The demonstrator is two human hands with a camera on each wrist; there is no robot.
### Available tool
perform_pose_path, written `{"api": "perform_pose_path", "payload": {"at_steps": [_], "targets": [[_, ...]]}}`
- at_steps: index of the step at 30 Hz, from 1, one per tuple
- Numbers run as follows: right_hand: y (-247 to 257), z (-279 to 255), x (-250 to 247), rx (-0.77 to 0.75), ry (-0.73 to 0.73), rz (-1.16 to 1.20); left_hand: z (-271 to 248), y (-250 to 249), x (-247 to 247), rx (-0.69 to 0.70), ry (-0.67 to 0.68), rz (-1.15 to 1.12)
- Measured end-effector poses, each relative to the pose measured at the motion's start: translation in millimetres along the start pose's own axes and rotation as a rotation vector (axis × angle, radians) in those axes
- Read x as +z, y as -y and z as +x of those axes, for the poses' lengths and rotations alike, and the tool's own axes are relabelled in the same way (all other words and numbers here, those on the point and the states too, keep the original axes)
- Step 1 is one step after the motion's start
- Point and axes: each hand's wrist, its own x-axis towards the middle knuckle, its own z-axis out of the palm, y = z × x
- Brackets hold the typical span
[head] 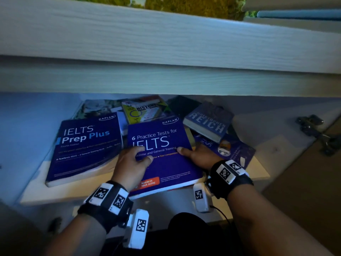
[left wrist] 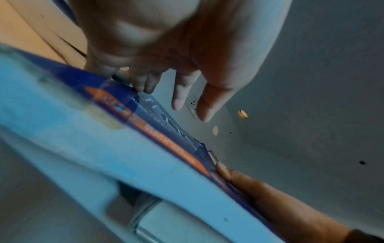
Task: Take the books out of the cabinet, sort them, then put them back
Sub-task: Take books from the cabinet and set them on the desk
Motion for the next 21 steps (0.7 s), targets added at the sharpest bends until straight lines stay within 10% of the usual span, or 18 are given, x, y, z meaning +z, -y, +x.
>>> {"api": "perform_pose_path", "payload": {"at_steps": [6,14,21], "targets": [[24,-65,0,0.020,0.125,0.344,-16,-9,-21,-0.170,-0.066,-0.250],[95,-201,-11,0.205,0.195,0.544,-89,-105,-104,-0.641,0.337,-0.424],[182,-349,-63,0.355,0.210,0.702,-191,-216,-171,-0.604,0.514,-0.257]]}}
